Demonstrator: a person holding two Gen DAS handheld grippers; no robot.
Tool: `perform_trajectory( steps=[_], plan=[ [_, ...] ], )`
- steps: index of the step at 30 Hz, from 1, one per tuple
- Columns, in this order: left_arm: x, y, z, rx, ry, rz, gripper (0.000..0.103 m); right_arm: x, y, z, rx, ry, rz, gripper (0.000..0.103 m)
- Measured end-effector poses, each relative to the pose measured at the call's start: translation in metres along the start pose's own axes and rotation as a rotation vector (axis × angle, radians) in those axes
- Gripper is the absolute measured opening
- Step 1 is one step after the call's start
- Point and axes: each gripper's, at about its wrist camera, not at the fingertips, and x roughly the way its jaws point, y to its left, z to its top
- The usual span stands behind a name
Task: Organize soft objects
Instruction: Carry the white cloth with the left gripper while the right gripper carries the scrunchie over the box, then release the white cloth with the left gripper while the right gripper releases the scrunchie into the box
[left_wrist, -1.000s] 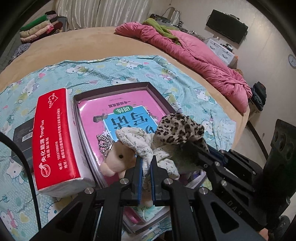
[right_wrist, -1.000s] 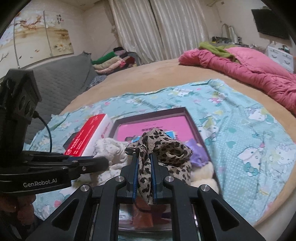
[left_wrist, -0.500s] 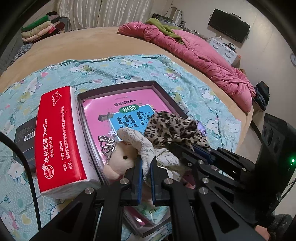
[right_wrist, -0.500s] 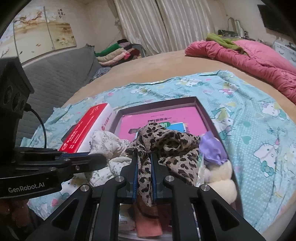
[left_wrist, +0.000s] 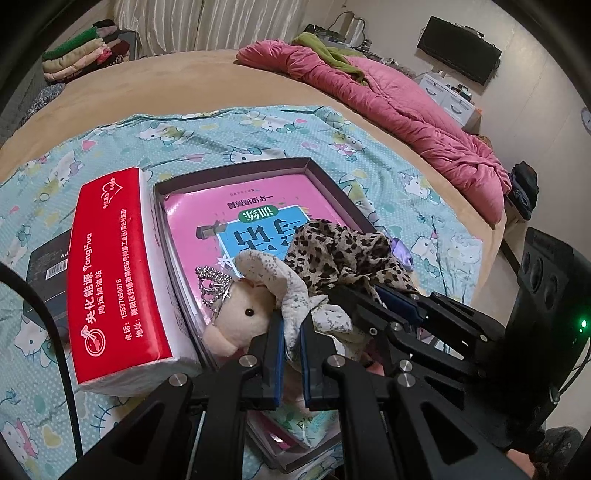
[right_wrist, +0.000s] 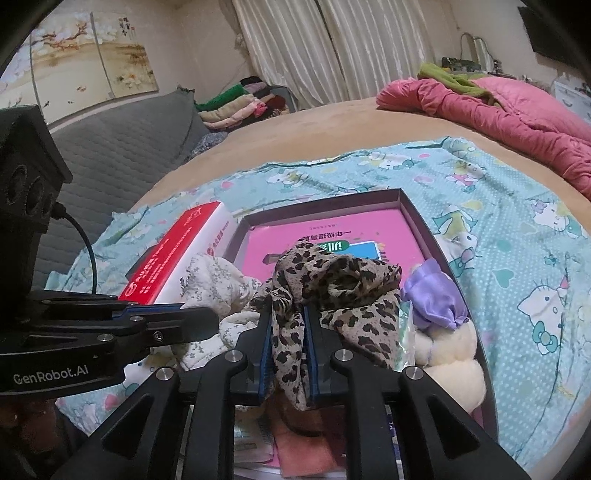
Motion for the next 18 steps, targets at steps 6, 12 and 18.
perform_trajectory(
  steps=[6,12,18],
  plan=[
    [-0.001,0.000,0.000,0.001,0.001,-0.008,0.007,-0.008,0.001,0.000,-0.001,-0.029,0.004,0.033],
    [-0.004,-0.005,0.000,0.017,0.000,-0.020,0.007,-0.014,0.000,0.000,0.002,-0.049,0.012,0.039],
    [-0.006,-0.006,0.001,0.017,-0.004,-0.017,0.007,-0.018,-0.001,0.000,0.012,-0.066,0.015,0.046]
  ],
)
